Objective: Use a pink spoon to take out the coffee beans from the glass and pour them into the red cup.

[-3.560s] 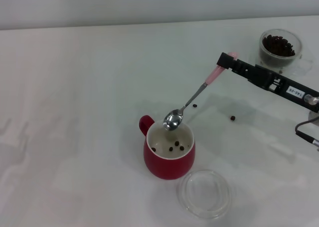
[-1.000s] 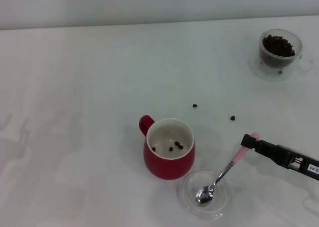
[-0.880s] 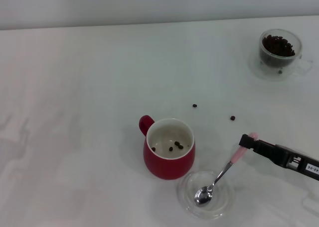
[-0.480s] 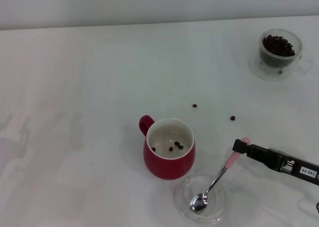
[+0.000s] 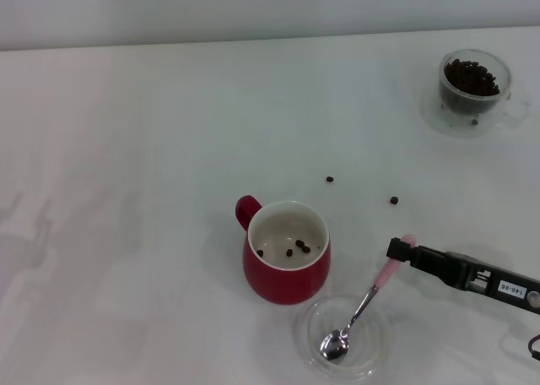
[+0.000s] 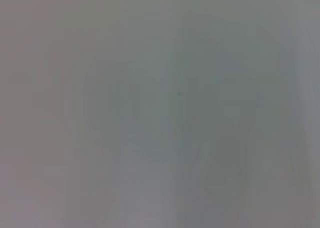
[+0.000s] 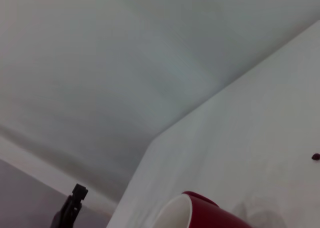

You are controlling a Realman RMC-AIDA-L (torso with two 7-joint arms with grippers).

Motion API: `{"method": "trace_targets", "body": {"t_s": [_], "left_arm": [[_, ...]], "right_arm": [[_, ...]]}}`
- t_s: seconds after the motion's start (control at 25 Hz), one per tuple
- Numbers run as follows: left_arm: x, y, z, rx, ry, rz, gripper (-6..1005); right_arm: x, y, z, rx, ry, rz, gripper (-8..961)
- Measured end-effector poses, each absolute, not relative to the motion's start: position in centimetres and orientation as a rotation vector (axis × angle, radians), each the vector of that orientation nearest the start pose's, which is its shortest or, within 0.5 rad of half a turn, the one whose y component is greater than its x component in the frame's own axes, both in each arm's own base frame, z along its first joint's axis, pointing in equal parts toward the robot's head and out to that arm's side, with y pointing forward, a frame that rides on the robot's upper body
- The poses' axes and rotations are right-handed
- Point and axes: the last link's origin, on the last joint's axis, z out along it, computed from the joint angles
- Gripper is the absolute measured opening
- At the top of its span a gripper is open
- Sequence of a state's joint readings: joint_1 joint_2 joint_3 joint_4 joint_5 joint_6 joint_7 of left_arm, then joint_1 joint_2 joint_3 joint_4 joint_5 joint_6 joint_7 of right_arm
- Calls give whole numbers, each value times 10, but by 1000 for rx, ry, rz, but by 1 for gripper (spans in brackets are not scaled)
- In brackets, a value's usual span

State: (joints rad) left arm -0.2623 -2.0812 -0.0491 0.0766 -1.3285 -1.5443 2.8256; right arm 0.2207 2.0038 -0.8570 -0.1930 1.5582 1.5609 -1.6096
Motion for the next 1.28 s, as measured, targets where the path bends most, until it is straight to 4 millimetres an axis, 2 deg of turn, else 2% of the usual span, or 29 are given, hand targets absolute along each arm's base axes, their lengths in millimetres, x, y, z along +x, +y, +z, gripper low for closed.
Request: {"method": "trace_targets", "body": {"t_s": [0.8,1.12,1.28], "left_arm": [[-357,239,-1,-1780,-404,-766,396],[-358,238,-1,-1779,-406,-763,396],[-357,239,0,-1779,-402,-766,397]], "right_arm": [[353,209,-28,-2144,1653,1098,251],[362,217,-12,-2099,1600,1086,251],[367,227,3,-2054,1540,1094,252]]}}
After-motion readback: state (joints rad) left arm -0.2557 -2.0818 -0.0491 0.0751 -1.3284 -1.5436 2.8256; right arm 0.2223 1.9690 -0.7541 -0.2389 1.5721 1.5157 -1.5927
